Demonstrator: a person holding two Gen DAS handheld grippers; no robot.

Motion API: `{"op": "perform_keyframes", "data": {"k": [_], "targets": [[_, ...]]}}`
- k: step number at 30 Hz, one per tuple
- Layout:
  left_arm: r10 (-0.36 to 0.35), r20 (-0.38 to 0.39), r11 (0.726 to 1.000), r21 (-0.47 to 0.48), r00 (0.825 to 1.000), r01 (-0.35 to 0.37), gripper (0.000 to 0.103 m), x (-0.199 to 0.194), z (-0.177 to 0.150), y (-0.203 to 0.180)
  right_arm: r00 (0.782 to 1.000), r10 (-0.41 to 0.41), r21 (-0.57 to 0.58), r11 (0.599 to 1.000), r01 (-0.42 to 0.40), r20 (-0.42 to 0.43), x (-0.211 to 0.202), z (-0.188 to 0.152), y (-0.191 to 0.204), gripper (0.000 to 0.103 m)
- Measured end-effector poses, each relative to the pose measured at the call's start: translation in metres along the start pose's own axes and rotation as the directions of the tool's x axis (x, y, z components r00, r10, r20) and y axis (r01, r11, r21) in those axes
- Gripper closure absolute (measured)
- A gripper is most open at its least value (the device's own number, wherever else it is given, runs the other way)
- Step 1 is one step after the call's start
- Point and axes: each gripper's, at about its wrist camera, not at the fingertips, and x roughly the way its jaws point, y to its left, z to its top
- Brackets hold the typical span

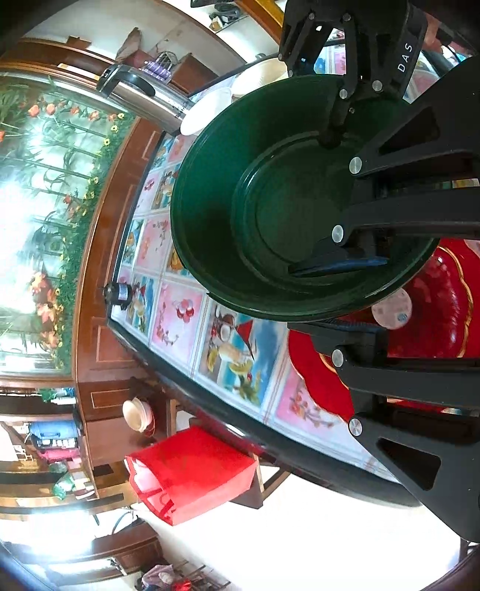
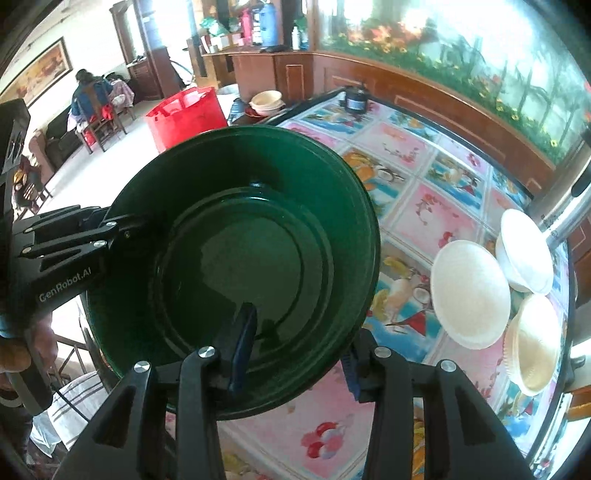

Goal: Organize plates and bowls
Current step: 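Lift the green basin with both tools and carry it toward the red plates, then lower the green basin onto the stacked red plates and open both tools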

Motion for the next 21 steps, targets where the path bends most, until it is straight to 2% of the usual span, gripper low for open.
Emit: {"op": "perform_keyframes", "data": {"k": [8,21], "targets": [[0.014,0.0,1.0,-0.018,1.0,-0.014,0.082,-0.011,-0.019,0.018,1.0,0.021,-0.032,0.999,-0.021,-0.008,0.004,-0.006,0.021,0.058],[0.012,-0.034,0.999,-0.048,0.999,-0.014,0.082,-0.008,-0.041,0.038,0.998,0.032,-0.061,0.998,-0.035,-0.049,0.016,-0.015,0.049,0.057]]}}
